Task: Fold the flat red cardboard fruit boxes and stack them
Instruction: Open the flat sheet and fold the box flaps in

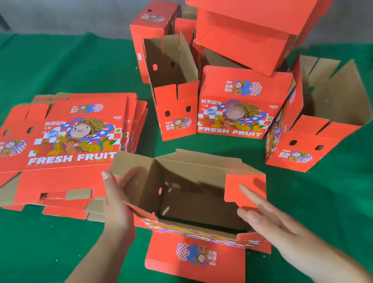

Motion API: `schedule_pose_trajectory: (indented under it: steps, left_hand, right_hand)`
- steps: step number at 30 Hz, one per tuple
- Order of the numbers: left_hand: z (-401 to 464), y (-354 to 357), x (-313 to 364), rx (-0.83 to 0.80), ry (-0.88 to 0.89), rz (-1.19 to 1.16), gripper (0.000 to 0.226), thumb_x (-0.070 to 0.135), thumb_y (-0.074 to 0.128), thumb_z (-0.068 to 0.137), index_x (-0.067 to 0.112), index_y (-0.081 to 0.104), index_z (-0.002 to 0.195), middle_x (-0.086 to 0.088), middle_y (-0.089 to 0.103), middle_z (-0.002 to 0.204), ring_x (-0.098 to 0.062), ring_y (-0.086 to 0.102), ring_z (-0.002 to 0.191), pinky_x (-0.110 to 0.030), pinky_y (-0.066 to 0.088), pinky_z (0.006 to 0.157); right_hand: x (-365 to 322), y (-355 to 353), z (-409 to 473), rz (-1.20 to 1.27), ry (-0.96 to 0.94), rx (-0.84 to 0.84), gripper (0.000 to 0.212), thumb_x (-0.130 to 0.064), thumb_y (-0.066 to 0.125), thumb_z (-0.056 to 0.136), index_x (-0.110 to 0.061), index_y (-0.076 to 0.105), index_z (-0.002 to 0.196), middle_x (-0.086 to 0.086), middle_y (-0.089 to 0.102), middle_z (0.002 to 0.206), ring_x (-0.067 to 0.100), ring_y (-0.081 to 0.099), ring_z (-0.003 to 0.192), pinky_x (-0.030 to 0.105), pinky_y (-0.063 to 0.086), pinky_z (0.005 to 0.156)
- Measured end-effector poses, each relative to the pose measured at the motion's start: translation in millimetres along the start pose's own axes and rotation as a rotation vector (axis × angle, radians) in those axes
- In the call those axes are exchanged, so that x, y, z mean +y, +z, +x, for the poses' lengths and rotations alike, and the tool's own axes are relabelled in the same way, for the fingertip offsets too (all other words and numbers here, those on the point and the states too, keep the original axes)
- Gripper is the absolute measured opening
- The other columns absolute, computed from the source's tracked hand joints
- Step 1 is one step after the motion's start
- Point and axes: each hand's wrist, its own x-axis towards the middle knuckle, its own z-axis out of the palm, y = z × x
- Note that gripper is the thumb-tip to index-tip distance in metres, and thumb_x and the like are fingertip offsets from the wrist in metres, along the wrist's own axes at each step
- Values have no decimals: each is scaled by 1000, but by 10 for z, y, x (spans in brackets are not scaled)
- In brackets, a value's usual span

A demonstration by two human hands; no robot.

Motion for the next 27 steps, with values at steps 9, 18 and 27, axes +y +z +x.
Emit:
schedule_pose_trajectory:
  steps: [9,18,27]
  left_hand:
    - [17,-38,-21,-54,-11,30,77,71,20,103,19,72,129,-14,73,125,-32,66,122,-51,47,112]
    - [55,-27,23,-84,-45,58,75,70,19,104,22,70,131,-8,75,121,-26,70,113,-35,56,88]
    - [33,-31,37,-108,-77,81,73,76,23,100,30,74,125,-6,77,118,-28,67,120,-54,46,112]
  right_hand:
    - [-9,112,-141,-153,-7,-77,53,-72,57,85,-77,39,134,-34,51,144,-20,40,134,21,29,119]
    - [68,105,-172,-807,77,-121,75,-91,44,77,-79,8,142,-35,-40,152,1,-47,139,43,-11,125]
    - [83,204,-163,-718,398,-26,128,-106,32,48,-52,-5,159,-4,-36,164,19,-25,155,45,6,126]
